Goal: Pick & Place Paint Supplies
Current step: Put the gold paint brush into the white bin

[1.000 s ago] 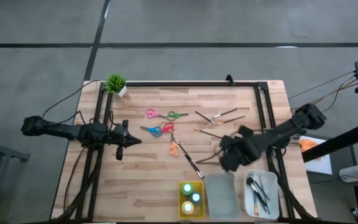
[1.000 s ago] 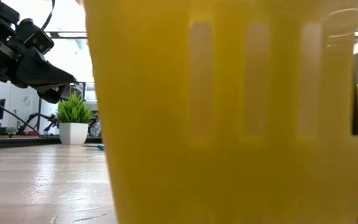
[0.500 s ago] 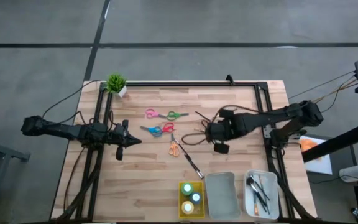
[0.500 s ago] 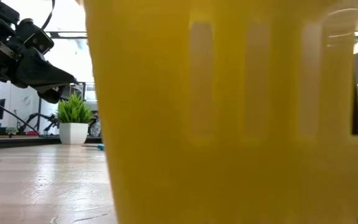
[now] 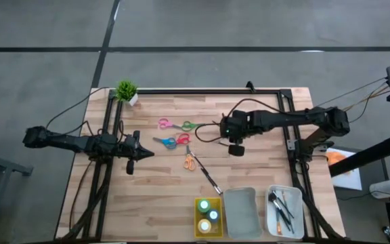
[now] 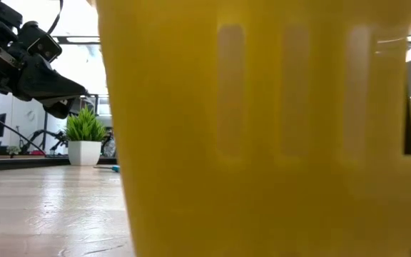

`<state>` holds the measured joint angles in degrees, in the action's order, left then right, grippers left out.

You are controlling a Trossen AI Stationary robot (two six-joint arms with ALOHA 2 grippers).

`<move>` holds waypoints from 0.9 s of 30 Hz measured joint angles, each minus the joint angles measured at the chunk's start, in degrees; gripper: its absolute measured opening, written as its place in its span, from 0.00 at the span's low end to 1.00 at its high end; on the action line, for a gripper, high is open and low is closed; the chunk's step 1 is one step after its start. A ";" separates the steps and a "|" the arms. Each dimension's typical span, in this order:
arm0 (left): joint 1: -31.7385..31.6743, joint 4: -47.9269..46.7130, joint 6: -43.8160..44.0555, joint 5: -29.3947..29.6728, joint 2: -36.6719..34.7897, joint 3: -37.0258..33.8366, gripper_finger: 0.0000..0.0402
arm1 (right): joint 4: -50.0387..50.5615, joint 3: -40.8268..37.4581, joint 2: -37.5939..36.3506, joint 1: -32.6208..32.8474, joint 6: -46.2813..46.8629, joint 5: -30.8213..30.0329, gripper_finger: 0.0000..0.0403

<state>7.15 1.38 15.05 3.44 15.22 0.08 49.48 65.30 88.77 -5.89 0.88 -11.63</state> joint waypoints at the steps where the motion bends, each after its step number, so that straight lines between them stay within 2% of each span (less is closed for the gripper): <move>1: 0.01 -0.02 0.00 0.00 0.00 0.00 0.00 | -0.73 -0.72 0.00 -0.36 0.05 0.74 0.20; 13: -0.01 -0.01 0.00 0.00 -0.01 0.00 0.00 | -13.46 -10.28 0.30 -2.79 0.44 11.51 0.20; 20: 0.01 -0.01 0.00 0.00 0.00 0.00 0.00 | -20.48 -14.38 0.35 -2.86 0.67 12.34 0.20; 27: -0.01 -0.01 0.00 0.01 0.00 0.00 0.00 | -24.95 -17.97 0.35 -2.93 4.62 13.51 0.20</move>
<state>7.14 1.37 15.05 3.44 15.22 0.08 24.53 47.33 89.12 -8.82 5.51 1.87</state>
